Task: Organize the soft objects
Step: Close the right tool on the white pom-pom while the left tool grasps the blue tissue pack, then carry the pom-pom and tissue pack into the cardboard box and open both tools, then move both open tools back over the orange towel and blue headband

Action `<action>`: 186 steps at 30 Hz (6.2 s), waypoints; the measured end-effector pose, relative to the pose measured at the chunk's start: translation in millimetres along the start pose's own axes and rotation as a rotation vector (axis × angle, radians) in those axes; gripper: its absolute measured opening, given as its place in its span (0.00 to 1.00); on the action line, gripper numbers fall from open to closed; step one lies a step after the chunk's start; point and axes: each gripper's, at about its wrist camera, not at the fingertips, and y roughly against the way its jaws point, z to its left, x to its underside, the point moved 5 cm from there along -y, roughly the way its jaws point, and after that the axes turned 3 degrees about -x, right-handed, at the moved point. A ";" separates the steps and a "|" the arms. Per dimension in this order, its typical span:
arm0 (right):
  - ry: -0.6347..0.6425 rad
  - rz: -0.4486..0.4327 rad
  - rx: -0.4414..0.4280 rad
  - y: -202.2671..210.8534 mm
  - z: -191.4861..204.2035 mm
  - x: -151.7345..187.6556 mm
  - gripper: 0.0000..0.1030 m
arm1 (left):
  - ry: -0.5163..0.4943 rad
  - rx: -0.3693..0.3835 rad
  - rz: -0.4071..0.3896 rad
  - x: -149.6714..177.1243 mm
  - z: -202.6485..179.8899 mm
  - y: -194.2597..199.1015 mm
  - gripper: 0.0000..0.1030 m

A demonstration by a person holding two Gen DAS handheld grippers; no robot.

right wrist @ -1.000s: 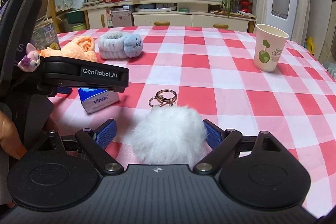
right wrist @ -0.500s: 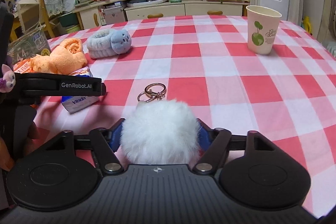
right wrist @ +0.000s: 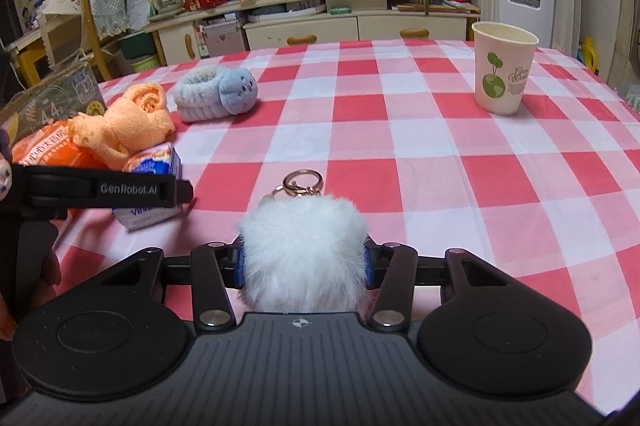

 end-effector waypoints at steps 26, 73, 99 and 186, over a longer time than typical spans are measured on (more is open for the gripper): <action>-0.146 -0.121 -0.093 33.1 3.0 -23.6 0.58 | -0.018 0.104 -0.076 5.9 24.0 76.3 0.65; -0.002 -0.158 -0.402 55.7 177.4 -118.8 0.58 | 0.187 -0.037 -0.248 -48.4 196.5 149.6 0.65; 0.168 -0.096 -0.529 -37.7 293.2 -150.0 0.59 | 0.280 -0.162 -0.169 -56.2 280.0 95.8 0.65; -0.060 -0.293 -0.114 194.4 65.7 -28.3 1.00 | -0.090 -0.035 -0.329 -12.0 16.3 222.5 0.96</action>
